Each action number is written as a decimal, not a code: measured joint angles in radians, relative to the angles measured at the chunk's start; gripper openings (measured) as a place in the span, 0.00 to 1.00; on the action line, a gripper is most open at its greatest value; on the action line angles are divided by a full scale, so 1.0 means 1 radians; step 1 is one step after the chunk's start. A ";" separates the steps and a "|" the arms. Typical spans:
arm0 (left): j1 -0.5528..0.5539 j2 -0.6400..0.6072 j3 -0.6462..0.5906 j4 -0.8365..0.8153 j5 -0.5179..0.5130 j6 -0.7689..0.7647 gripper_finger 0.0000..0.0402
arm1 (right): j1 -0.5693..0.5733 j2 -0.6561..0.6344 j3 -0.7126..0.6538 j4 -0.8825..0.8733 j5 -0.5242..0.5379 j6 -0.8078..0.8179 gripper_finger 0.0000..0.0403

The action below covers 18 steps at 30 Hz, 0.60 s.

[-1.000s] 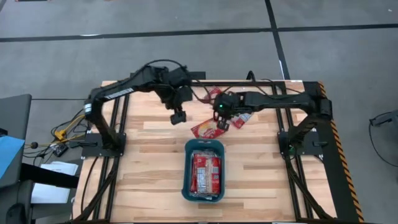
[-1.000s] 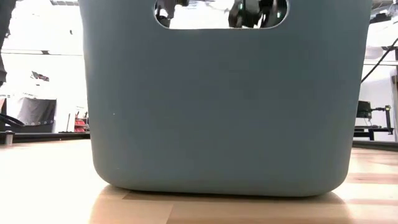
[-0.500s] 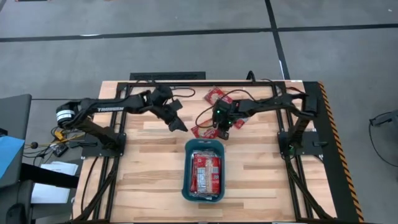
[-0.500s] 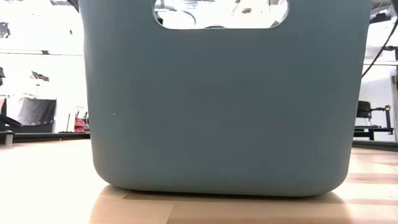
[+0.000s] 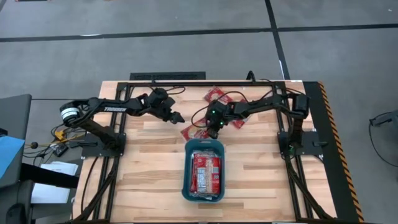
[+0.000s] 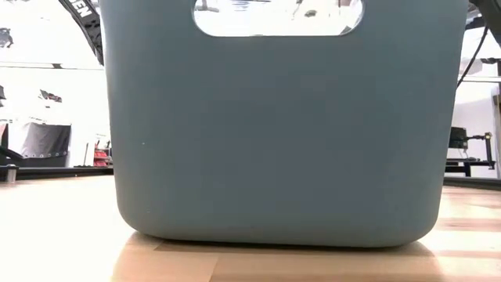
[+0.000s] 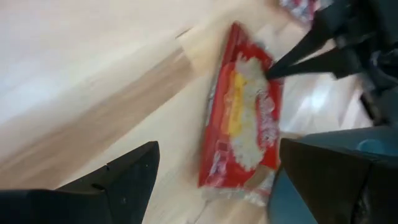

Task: Sort popcorn bags into baskets
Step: Put the red popcorn pack into the blue container

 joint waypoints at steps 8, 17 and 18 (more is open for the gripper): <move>-0.003 0.088 -0.015 0.011 0.025 -0.009 0.80 | 0.009 0.002 -0.002 0.049 0.012 0.011 0.05; -0.037 0.243 -0.013 0.221 0.136 -0.099 0.80 | 0.009 0.003 -0.003 0.108 0.015 0.039 0.04; -0.043 0.257 -0.012 0.234 0.143 -0.107 0.80 | 0.009 0.003 -0.003 0.111 0.015 0.039 0.04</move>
